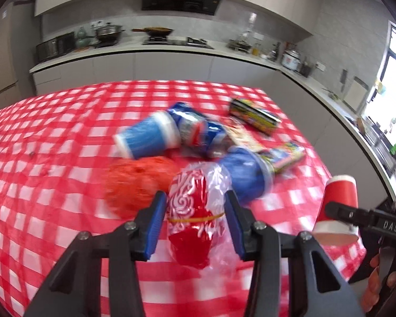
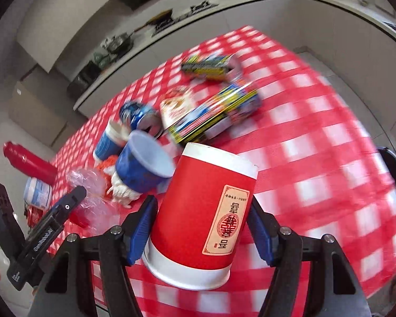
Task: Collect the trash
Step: 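Carry the plastic bag and red paper cup over the black bucket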
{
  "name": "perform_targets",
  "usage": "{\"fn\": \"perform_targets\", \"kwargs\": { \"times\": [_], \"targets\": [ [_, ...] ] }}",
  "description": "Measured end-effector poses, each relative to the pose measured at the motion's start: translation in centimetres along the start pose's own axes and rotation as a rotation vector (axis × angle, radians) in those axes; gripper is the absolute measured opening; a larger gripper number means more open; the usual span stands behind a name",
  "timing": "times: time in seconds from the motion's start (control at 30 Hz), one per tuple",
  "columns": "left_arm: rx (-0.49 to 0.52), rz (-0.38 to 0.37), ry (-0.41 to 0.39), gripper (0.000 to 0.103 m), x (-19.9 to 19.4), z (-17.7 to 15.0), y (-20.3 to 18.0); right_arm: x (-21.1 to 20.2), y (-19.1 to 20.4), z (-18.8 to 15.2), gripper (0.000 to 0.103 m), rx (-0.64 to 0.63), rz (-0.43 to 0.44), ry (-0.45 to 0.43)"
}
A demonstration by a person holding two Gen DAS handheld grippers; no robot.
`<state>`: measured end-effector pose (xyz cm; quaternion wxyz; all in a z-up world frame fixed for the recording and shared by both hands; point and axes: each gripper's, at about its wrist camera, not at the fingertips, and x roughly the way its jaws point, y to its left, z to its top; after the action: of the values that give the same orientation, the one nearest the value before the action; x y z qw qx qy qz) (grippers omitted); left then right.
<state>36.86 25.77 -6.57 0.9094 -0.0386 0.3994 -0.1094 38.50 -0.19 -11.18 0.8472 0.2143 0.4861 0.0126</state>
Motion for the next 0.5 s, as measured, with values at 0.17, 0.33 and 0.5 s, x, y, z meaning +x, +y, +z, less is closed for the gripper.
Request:
{"fn": "perform_targets", "kwargs": {
  "times": [0.17,0.33,0.5],
  "targets": [
    [0.018,-0.019,0.004,0.045,0.5,-0.8,-6.1,-4.2,-6.4,0.6,0.069,0.042,-0.006,-0.061],
    [0.028,0.018,-0.030,0.044,0.9,-2.2,-13.7,-7.7,-15.7,1.4,0.069,0.067,0.017,-0.074],
    [-0.003,0.036,-0.024,0.042,2.0,-3.5,-19.6,-10.4,-24.2,2.3,0.069,0.059,0.028,-0.057]
  ]
}}
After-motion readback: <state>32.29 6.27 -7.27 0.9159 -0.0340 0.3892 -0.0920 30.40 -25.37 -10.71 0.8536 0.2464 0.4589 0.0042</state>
